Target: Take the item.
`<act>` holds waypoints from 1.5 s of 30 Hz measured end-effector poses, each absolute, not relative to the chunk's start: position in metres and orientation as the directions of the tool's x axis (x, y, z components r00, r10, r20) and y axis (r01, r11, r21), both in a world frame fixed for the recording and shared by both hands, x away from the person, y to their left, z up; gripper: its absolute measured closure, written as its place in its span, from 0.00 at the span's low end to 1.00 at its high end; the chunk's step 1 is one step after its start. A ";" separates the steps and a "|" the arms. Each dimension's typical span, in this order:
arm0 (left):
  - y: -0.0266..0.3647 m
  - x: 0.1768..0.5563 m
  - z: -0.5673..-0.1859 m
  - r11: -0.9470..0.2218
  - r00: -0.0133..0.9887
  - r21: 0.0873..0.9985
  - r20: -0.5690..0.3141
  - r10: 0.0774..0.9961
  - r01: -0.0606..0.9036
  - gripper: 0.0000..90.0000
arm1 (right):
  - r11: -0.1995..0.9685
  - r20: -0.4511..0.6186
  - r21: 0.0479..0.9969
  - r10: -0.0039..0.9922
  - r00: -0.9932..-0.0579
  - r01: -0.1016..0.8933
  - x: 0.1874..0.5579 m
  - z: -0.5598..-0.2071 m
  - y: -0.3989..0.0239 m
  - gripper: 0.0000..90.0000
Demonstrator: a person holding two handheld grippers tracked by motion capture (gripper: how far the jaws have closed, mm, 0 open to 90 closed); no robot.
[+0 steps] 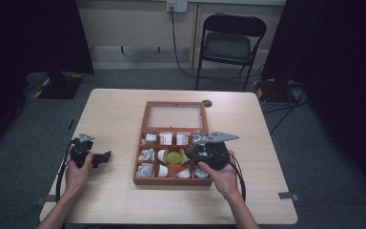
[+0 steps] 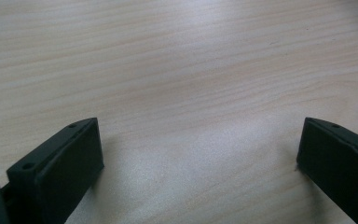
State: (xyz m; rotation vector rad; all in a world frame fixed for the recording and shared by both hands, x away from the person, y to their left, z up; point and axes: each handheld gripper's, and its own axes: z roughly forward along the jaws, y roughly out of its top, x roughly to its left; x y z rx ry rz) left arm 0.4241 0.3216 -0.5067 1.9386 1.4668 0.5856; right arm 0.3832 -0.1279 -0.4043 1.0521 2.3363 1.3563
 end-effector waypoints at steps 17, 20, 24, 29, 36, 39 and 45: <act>0.322 0.424 -0.507 -0.182 0.281 0.711 -0.022 0.959 0.679 0.00 | 0.279 0.144 0.843 0.706 -0.694 0.459 0.384 -0.392 -0.146 0.63; 0.322 0.424 -0.507 -0.182 0.281 0.711 -0.023 0.959 0.679 0.00 | 0.271 0.146 0.848 0.708 -0.691 0.456 0.384 -0.390 -0.150 0.63; 0.322 0.424 -0.507 -0.182 0.282 0.711 -0.023 0.959 0.679 0.00 | 0.264 0.148 0.848 0.714 -0.684 0.459 0.386 -0.389 -0.153 0.63; 0.322 0.424 -0.507 -0.183 0.282 0.711 -0.022 0.959 0.679 0.00 | 0.248 0.153 0.851 0.726 -0.670 0.463 0.387 -0.388 -0.161 0.63; 0.322 0.424 -0.507 -0.183 0.282 0.711 -0.022 0.959 0.679 0.00 | 0.227 0.152 0.857 0.747 -0.647 0.463 0.388 -0.385 -0.173 0.63; 0.322 0.424 -0.507 -0.182 0.281 0.711 -0.023 0.959 0.679 0.00 | 0.221 0.145 0.862 0.754 -0.641 0.455 0.388 -0.383 -0.180 0.63; 0.322 0.424 -0.507 -0.183 0.282 0.711 -0.023 0.959 0.679 0.00 | 0.194 0.156 0.868 0.766 -0.623 0.456 0.388 -0.379 -0.191 0.63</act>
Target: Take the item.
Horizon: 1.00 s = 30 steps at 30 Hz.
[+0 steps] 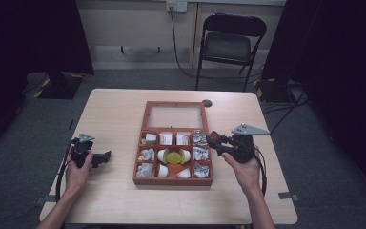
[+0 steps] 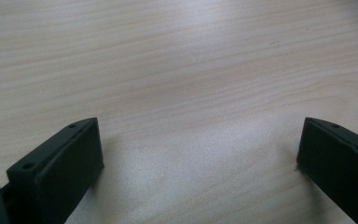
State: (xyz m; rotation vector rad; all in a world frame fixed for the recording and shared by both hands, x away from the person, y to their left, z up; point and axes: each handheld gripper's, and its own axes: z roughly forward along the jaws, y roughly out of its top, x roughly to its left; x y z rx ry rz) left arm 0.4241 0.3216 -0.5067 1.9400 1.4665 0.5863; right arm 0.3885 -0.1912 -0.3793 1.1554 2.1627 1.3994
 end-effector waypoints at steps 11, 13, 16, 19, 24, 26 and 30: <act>0.322 0.424 -0.507 -0.182 0.281 0.711 -0.023 0.959 0.679 0.00 | 0.167 0.164 0.861 0.803 -0.573 0.481 0.394 -0.385 -0.214 0.63; 0.322 0.424 -0.507 -0.182 0.281 0.711 -0.023 0.959 0.679 0.00 | 0.162 0.165 0.860 0.809 -0.565 0.484 0.395 -0.386 -0.219 0.63; 0.322 0.424 -0.507 -0.182 0.281 0.711 -0.023 0.959 0.679 0.00 | 0.157 0.166 0.859 0.814 -0.556 0.487 0.396 -0.386 -0.224 0.63; 0.322 0.424 -0.507 -0.182 0.281 0.711 -0.023 0.959 0.679 0.00 | 0.149 0.167 0.860 0.821 -0.545 0.488 0.397 -0.387 -0.229 0.63; 0.322 0.424 -0.507 -0.183 0.282 0.711 -0.022 0.959 0.679 0.00 | 0.145 0.166 0.854 0.835 -0.525 0.500 0.400 -0.392 -0.235 0.63; 0.322 0.424 -0.507 -0.182 0.281 0.711 -0.023 0.959 0.679 0.00 | 0.143 0.166 0.852 0.839 -0.518 0.504 0.402 -0.395 -0.238 0.63; 0.322 0.424 -0.507 -0.183 0.282 0.711 -0.022 0.959 0.679 0.00 | 0.134 0.173 0.842 0.851 -0.496 0.523 0.406 -0.402 -0.243 0.63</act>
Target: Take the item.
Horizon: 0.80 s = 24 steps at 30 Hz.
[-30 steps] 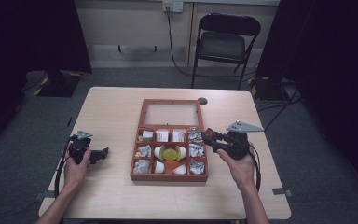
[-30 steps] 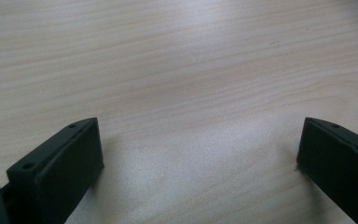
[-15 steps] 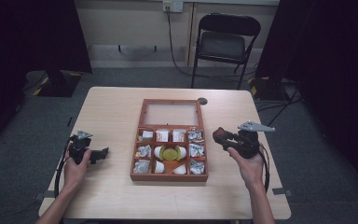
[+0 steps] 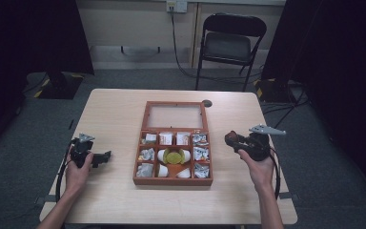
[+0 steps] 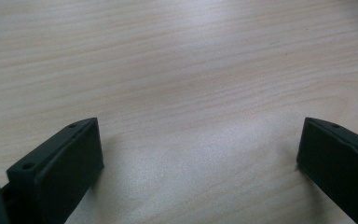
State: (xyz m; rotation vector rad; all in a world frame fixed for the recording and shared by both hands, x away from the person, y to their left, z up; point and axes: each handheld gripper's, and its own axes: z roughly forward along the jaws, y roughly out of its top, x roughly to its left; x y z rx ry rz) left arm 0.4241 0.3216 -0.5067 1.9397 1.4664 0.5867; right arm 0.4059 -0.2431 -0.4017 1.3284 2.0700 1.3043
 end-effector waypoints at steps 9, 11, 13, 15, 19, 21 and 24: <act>0.322 0.424 -0.507 -0.183 0.282 0.711 -0.022 0.959 0.679 0.00 | 0.139 0.171 0.813 0.871 -0.461 0.565 0.413 -0.420 -0.250 0.63; 0.322 0.424 -0.507 -0.182 0.281 0.711 -0.023 0.959 0.679 0.00 | 0.139 0.172 0.808 0.873 -0.456 0.572 0.414 -0.423 -0.251 0.63; 0.322 0.424 -0.507 -0.182 0.281 0.711 -0.023 0.959 0.679 0.00 | 0.146 0.167 0.802 0.877 -0.451 0.579 0.415 -0.426 -0.251 0.63; 0.322 0.424 -0.507 -0.183 0.281 0.711 -0.022 0.959 0.679 0.00 | 0.151 0.165 0.796 0.878 -0.450 0.586 0.416 -0.429 -0.250 0.63; 0.322 0.424 -0.507 -0.182 0.281 0.711 -0.024 0.959 0.679 0.00 | 0.163 0.161 0.783 0.879 -0.448 0.600 0.418 -0.436 -0.249 0.63; 0.322 0.424 -0.507 -0.182 0.281 0.711 -0.024 0.959 0.679 0.00 | 0.162 0.162 0.782 0.879 -0.448 0.601 0.419 -0.437 -0.249 0.63; 0.322 0.424 -0.507 -0.182 0.281 0.711 -0.023 0.959 0.679 0.00 | 0.164 0.162 0.775 0.882 -0.442 0.610 0.421 -0.441 -0.249 0.63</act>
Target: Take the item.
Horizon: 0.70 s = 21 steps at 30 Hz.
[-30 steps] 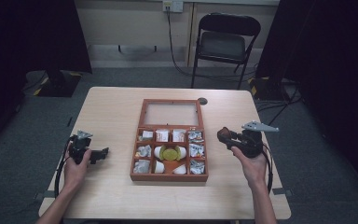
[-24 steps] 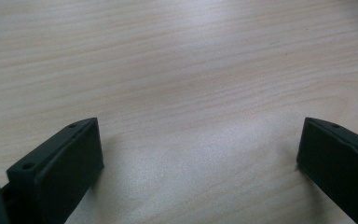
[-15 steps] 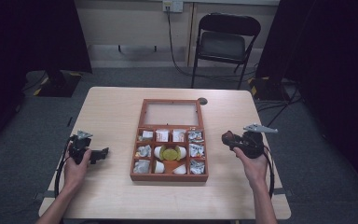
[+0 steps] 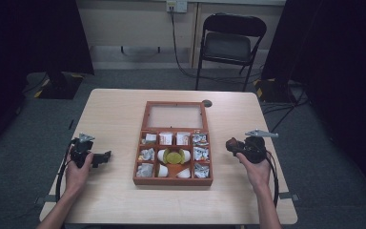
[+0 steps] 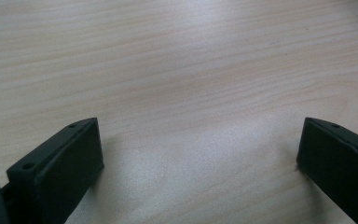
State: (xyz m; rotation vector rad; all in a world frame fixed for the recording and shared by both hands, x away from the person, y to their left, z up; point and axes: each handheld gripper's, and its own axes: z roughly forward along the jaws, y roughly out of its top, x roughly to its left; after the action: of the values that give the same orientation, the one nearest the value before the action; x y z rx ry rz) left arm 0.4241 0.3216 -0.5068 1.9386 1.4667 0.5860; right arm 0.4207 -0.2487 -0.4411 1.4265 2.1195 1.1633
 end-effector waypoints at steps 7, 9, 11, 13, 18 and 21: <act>0.322 0.424 -0.507 -0.183 0.282 0.711 -0.023 0.959 0.679 0.00 | 0.178 0.158 0.757 0.884 -0.441 0.628 0.425 -0.451 -0.247 0.63; 0.322 0.424 -0.507 -0.183 0.282 0.711 -0.023 0.959 0.679 0.00 | 0.184 0.156 0.750 0.884 -0.441 0.635 0.426 -0.453 -0.247 0.62; 0.322 0.424 -0.507 -0.182 0.281 0.711 -0.023 0.959 0.679 0.00 | 0.186 0.153 0.747 0.886 -0.437 0.638 0.426 -0.454 -0.248 0.62; 0.322 0.424 -0.507 -0.183 0.281 0.711 -0.022 0.959 0.679 0.00 | 0.173 0.164 0.748 0.888 -0.430 0.641 0.426 -0.454 -0.250 0.62; 0.322 0.424 -0.507 -0.182 0.281 0.711 -0.023 0.959 0.679 0.00 | 0.189 0.154 0.735 0.889 -0.432 0.651 0.428 -0.459 -0.248 0.62; 0.322 0.424 -0.507 -0.182 0.282 0.711 -0.023 0.959 0.679 0.00 | 0.193 0.152 0.731 0.889 -0.432 0.654 0.428 -0.461 -0.247 0.62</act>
State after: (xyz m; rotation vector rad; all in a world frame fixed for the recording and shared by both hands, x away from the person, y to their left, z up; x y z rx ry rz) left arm 0.4241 0.3216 -0.5067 1.9391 1.4666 0.5858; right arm 0.4281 -0.2466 -0.4608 1.4612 2.1674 1.0857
